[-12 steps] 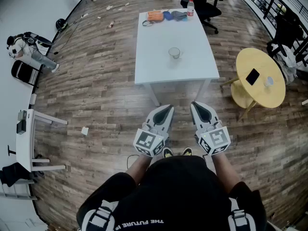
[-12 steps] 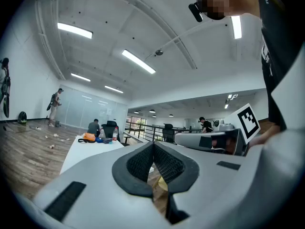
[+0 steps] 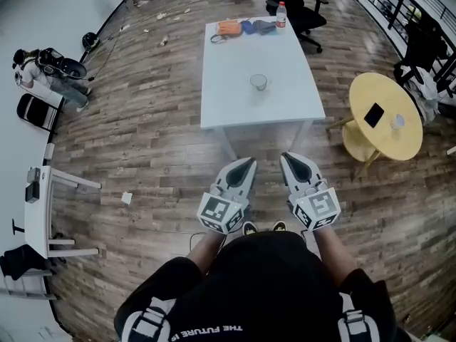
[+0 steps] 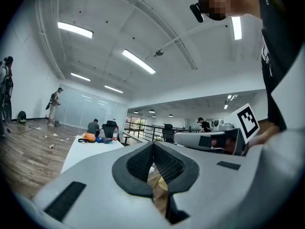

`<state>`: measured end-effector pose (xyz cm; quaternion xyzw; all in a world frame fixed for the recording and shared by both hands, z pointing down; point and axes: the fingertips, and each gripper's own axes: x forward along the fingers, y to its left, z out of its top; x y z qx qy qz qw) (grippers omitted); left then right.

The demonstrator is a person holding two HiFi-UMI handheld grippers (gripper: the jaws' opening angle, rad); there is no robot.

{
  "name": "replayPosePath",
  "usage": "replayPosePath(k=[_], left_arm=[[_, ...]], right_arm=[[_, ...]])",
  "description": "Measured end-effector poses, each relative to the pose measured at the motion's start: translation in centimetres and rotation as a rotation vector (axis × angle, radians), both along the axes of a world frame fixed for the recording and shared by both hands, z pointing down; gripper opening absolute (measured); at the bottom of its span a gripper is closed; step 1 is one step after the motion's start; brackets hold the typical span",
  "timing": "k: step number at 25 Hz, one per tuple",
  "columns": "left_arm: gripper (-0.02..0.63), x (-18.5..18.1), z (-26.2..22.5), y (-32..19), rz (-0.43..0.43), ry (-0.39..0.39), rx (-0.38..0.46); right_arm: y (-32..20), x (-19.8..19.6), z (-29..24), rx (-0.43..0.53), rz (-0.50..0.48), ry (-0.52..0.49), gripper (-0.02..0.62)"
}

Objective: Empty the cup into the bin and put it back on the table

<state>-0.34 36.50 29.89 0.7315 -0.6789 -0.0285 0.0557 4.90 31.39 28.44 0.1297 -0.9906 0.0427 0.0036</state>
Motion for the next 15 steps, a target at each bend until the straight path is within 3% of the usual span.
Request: replayPosePath(k=[5, 15], left_arm=[[0.021, -0.7, 0.0, 0.7, -0.007, -0.002, -0.004], [0.021, -6.6, 1.5, 1.1, -0.041, 0.034, -0.009]], right_arm=[[-0.2, 0.0, -0.3, -0.058, 0.013, -0.050, 0.017], [-1.0, -5.0, 1.0, -0.023, 0.029, 0.001, 0.017]])
